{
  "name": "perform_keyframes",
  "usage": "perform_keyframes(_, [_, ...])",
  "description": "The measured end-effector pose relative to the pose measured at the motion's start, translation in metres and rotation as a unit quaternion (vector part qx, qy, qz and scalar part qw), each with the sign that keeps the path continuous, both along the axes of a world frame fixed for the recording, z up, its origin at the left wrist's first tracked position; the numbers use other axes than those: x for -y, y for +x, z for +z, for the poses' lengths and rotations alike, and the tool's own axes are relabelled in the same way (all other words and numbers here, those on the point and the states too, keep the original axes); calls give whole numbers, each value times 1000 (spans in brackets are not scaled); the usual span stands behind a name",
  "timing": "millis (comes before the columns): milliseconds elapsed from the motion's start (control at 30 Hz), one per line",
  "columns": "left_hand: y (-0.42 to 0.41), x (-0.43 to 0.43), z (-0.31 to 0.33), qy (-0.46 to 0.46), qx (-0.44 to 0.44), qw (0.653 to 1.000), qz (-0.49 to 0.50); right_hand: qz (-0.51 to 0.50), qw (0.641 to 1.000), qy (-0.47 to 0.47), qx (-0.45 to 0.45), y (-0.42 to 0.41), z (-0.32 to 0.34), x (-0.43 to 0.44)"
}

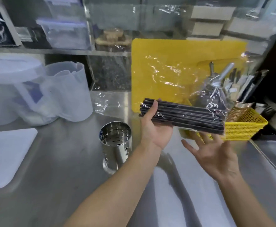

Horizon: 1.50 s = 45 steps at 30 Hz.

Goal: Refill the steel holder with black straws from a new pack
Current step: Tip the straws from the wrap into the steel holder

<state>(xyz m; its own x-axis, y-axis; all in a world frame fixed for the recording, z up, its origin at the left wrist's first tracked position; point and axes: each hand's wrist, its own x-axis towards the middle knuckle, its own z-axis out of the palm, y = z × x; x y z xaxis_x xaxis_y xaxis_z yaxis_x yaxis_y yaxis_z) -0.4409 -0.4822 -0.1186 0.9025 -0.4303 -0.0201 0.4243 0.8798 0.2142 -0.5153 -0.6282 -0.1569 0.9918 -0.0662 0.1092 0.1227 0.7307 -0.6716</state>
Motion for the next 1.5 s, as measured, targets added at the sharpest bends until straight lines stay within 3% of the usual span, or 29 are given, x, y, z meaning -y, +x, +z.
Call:
perform_keyframes(100, [-10, 6, -9, 32, -7, 999, -19, -13, 1000, 12, 11, 2, 2, -23])
perform_keyframes(300, [-18, 0, -26, 57, 3, 998, -4, -55, 985, 160, -17, 15, 15, -27])
perform_keyframes(467, [-10, -20, -26, 45, -64, 996, 48, -105, 984, 140, -21, 16, 23, -13])
perform_keyframes(800, [-15, -26, -33, 21, -121, 988, 91, -85, 994, 62, -6, 36, 51, -5])
perform_keyframes(1033, [-10, -33, -43, 8, -143, 983, 118, -88, 994, 62, -19, 43, 61, -10])
perform_keyframes(1500, [-8, -41, -46, -47, -176, 978, 100, -64, 998, 6, -25, 68, 80, -5])
